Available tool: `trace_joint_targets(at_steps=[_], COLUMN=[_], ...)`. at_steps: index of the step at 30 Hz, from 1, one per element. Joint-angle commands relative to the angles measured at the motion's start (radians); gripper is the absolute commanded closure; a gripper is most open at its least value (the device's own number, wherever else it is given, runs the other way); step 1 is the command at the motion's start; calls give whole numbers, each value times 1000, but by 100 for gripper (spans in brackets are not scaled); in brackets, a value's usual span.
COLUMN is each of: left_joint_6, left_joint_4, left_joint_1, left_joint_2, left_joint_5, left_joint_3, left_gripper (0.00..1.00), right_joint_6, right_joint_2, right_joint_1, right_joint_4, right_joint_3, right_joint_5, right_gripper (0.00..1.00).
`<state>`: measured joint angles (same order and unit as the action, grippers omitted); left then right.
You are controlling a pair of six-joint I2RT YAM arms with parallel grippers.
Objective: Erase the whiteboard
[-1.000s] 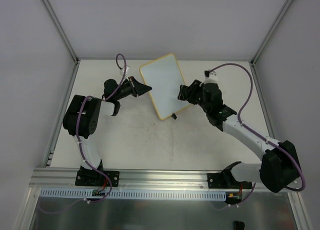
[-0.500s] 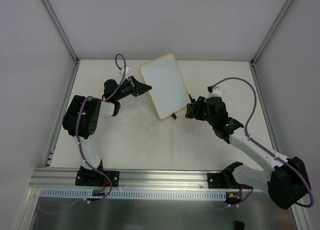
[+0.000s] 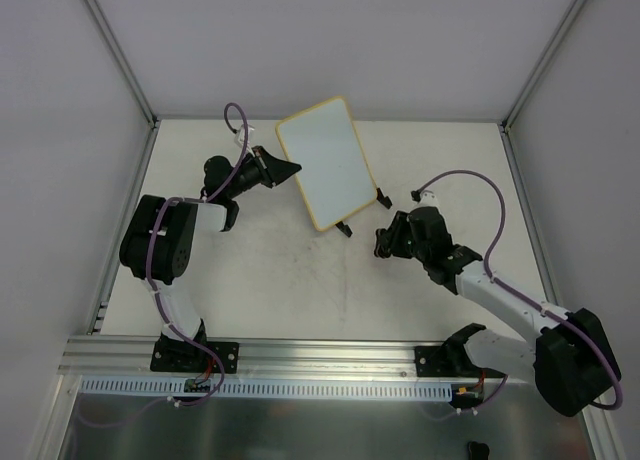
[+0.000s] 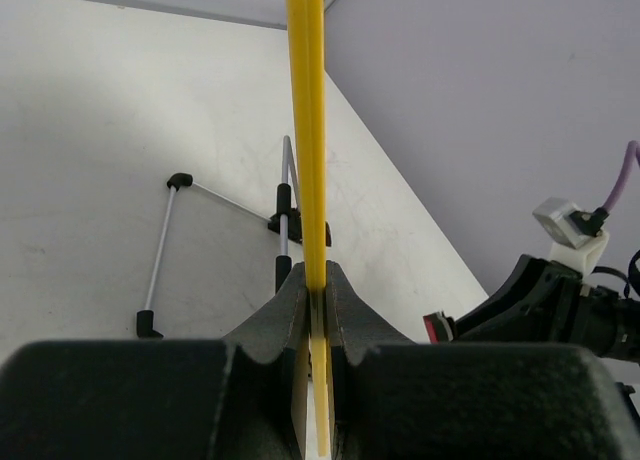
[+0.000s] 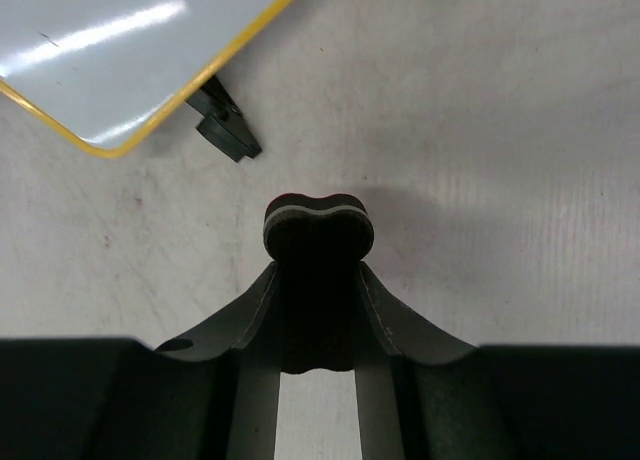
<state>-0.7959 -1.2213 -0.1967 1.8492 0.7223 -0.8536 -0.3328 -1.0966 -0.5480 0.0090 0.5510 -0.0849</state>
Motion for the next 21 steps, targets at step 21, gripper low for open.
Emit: trace_joint_targets(at_steps=[21], left_joint_6=[-108], left_joint_4=[-323], left_joint_1=[-4], left_joint_2=[-15], left_joint_5=[-40], left_joint_3=[-62], left_gripper=[100], right_joint_6=[-43], right_joint_2=[-327], right_joint_1=[-64], right_joint_4=[-87], right_joint_3=[43], right_joint_5=[-55], right_gripper=[80])
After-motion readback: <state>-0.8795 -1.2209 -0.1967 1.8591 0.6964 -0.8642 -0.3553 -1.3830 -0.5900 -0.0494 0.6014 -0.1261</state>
